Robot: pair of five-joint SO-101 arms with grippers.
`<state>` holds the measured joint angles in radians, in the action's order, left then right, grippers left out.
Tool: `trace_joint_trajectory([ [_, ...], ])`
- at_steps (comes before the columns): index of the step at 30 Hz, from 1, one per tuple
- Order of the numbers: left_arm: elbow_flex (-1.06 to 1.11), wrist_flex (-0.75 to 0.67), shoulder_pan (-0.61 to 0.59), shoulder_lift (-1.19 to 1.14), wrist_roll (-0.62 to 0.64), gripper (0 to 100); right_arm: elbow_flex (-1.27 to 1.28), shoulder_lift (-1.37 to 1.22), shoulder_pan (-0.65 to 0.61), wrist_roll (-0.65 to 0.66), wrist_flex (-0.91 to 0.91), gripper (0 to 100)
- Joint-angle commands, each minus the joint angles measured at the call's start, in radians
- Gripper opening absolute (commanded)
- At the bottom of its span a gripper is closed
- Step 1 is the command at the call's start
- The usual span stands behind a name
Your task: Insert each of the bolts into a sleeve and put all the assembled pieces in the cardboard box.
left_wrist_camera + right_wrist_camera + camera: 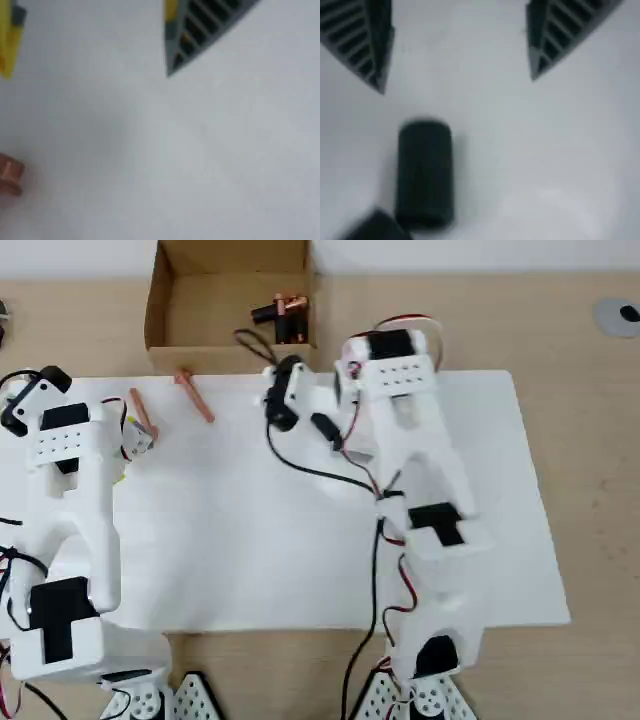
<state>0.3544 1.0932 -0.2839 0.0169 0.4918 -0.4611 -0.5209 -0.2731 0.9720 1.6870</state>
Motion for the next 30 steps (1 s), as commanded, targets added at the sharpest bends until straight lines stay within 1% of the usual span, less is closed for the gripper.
trace_joint_trajectory([
  [1, -0.046, -0.011, -0.008, 0.022, 0.005, 22, -0.087, -0.027, -0.022, 0.009, 0.014, 22.5],
  [18, -0.044, -0.003, -0.009, 0.022, -0.002, 22, -0.257, -0.219, -0.018, 0.014, 0.015, 22.4],
  [23, -0.043, -0.003, -0.011, 0.024, -0.003, 22, -0.292, -0.266, -0.016, 0.034, 0.015, 22.4],
  [27, -0.041, -0.002, -0.009, 0.024, -0.003, 22, -0.323, -0.28, -0.015, 0.034, 0.017, 22.4],
  [30, -0.043, -0.002, -0.008, 0.024, -0.028, 22, -0.337, -0.283, -0.013, 0.035, 0.015, 22.4],
])
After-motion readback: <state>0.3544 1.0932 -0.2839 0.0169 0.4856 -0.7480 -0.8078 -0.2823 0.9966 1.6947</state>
